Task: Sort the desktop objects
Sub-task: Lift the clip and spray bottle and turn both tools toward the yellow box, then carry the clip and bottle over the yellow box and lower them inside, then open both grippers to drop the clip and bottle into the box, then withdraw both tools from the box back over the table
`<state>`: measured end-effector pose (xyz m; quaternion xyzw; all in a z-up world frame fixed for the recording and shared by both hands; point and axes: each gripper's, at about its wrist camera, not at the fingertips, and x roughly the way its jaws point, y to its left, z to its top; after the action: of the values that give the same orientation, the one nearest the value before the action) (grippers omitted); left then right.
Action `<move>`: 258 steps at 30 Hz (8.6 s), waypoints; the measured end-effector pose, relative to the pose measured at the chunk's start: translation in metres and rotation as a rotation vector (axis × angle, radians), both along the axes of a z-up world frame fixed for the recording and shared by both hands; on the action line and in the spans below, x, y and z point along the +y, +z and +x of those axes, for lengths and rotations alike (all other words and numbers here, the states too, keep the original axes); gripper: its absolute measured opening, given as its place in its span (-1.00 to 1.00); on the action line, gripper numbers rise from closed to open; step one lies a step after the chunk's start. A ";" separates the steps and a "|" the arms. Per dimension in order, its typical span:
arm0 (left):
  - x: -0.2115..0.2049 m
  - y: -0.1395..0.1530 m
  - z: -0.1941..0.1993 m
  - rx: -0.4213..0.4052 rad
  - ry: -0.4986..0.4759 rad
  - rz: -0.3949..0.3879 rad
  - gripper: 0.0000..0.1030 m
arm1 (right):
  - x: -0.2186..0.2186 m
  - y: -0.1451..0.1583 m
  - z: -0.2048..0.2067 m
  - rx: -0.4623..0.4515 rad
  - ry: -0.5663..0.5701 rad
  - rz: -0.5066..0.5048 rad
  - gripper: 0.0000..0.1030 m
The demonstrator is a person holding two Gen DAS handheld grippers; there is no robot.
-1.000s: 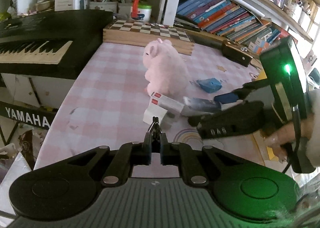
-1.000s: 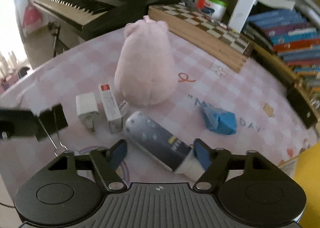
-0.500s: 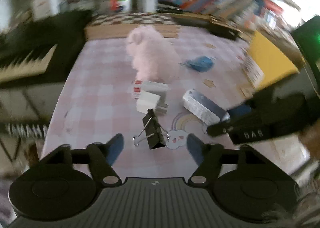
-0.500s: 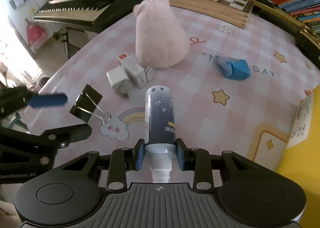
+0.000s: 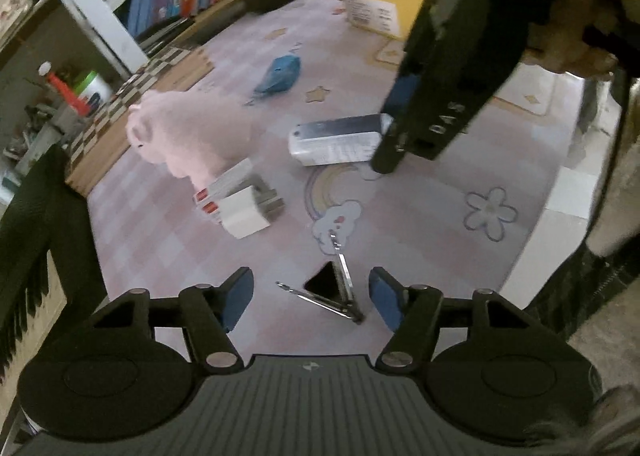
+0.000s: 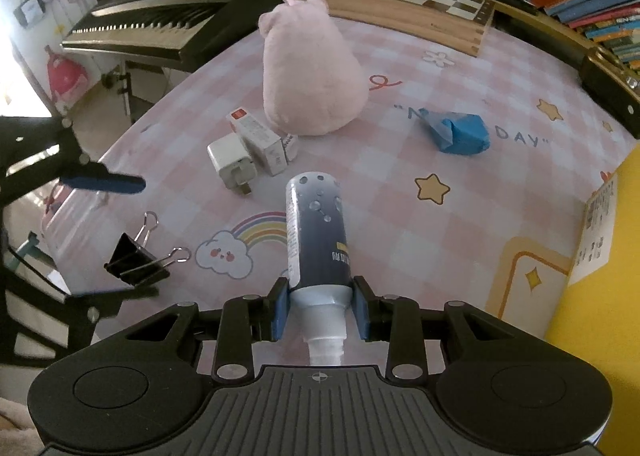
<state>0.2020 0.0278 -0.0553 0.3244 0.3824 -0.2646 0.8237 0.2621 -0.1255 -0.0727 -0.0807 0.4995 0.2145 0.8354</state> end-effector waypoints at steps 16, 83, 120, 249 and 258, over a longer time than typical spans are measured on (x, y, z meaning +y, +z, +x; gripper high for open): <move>0.018 -0.009 0.015 0.112 0.469 -0.314 -0.04 | 0.018 -0.004 0.010 -0.097 0.046 -0.093 0.27; 0.052 0.079 -0.161 -0.120 0.327 -0.655 -0.63 | 0.002 0.069 -0.202 -0.180 -0.348 0.155 -0.38; -0.049 0.070 -0.178 0.053 -0.085 -0.658 -0.63 | -0.076 0.059 -0.298 -0.174 -0.760 0.122 -0.38; -0.201 0.105 -0.074 -0.292 0.315 -0.617 0.91 | -0.257 0.097 -0.151 -0.430 -0.551 0.055 0.29; -0.162 0.086 -0.113 -0.243 0.344 -0.619 0.94 | -0.229 0.079 -0.197 -0.413 -0.631 0.025 0.29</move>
<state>0.0888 -0.1346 0.0310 0.0200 0.2327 -0.1848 0.9546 0.0656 -0.3543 0.0061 0.0459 0.3183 -0.0678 0.9445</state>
